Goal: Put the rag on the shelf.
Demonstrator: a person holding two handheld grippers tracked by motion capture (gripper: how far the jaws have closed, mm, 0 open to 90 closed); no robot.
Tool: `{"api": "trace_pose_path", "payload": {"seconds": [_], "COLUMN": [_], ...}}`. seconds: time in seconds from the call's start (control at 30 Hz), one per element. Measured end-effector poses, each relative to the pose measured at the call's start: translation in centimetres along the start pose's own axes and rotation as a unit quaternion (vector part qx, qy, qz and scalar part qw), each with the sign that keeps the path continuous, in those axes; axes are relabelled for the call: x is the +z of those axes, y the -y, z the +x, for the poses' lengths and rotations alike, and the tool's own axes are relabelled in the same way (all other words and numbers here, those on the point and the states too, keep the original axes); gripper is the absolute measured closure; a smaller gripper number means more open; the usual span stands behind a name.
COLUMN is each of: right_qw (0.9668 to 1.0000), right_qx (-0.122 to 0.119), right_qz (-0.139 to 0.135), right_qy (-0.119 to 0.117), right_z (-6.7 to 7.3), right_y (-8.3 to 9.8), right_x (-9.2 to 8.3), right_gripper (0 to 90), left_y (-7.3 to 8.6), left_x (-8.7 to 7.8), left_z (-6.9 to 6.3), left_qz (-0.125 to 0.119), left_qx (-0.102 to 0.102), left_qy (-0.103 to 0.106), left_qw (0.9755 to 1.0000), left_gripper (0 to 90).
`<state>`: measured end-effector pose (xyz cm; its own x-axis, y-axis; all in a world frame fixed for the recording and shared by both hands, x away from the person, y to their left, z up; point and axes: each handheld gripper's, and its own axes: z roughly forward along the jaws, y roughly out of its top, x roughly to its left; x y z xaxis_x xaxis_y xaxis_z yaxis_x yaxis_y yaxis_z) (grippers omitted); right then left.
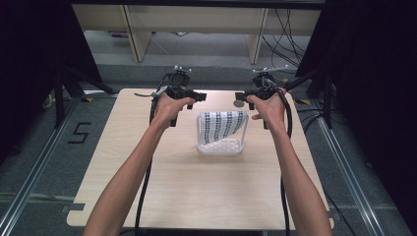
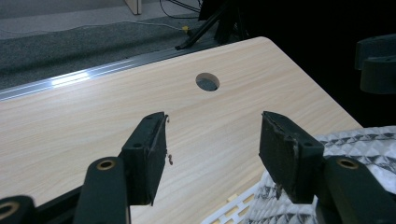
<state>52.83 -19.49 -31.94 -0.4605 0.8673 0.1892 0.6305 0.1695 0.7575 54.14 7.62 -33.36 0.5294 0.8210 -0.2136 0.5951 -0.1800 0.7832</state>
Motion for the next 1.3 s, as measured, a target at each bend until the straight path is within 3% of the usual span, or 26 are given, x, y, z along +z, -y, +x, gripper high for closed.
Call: {"api": "trace_pose_path", "payload": {"seconds": [0.03, 0.07, 0.2, 0.23, 0.3, 0.47, 0.7, 0.83, 0.87, 1.07, 1.13, 1.3], "right_qw": [1.0, 0.9999, 1.0, 1.0, 1.0, 1.0, 1.0, 0.9998, 1.0, 0.9998, 0.9999, 0.9999], "right_qx": [-0.003, 0.011, 0.006, -0.008, 0.004, -0.008, 0.002, -0.016, -0.005, -0.013, 0.002, -0.005], "right_qz": [-0.005, 0.002, 0.005, -0.002, 0.007, -0.003, -0.001, -0.008, -0.003, -0.007, 0.002, -0.006], "right_qy": [-0.002, -0.001, -0.003, -0.006, -0.003, -0.004, -0.005, -0.006, -0.001, -0.011, -0.01, -0.014], "right_z": [-0.1, 0.1, -0.2, -0.4, -0.2, -0.4, -0.3, -0.5, -0.4, -0.7, -0.6, -0.8], "right_y": [0.1, 0.1, 0.4, 0.5, 0.6, 0.8, 0.9, 0.9, 1.0, 1.4, 1.5, 1.9], "right_x": [0.0, -0.2, -0.4, -0.4, -0.6, -1.0, -1.7, -1.8, -1.9, -1.5, -1.6, -1.7], "right_gripper": [56.2, 56.1, 55.4, 55.2, 54.7, 52.5, 51.6, 50.2, 49.6, 46.1, 44.8, 41.7], "left_y": [0.1, 0.1, 0.4, 0.5, 0.5, 0.8, 1.3, 1.4, 1.4, 1.6, 1.6, 1.8], "left_x": [-0.3, -0.4, -0.9, -1.0, -1.0, -1.4, -1.6, -1.9, -2.0, -2.2, -2.3, -2.6], "left_z": [0.0, 0.0, 0.0, 0.0, 0.0, 0.1, 0.1, 0.1, 0.2, 0.2, 0.1, 0.1], "left_qz": [0.001, 0.003, 0.002, 0.001, 0.004, 0.006, 0.009, 0.009, 0.008, 0.009, 0.009, 0.011], "left_qx": [0.001, 0.001, 0.002, 0.003, 0.003, 0.0, -0.002, -0.001, -0.001, 0.001, 0.002, -0.002], "left_qy": [0.0, 0.003, 0.002, 0.002, 0.004, 0.003, 0.004, 0.001, 0.0, 0.0, 0.0, 0.006], "left_qw": [1.0, 1.0, 1.0, 1.0, 1.0, 1.0, 0.9999, 1.0, 1.0, 1.0, 1.0, 0.9999], "left_gripper": [40.8, 40.8, 40.6, 40.6, 40.4, 39.6, 39.1, 39.1, 38.9, 35.9, 34.4, 31.1]}}
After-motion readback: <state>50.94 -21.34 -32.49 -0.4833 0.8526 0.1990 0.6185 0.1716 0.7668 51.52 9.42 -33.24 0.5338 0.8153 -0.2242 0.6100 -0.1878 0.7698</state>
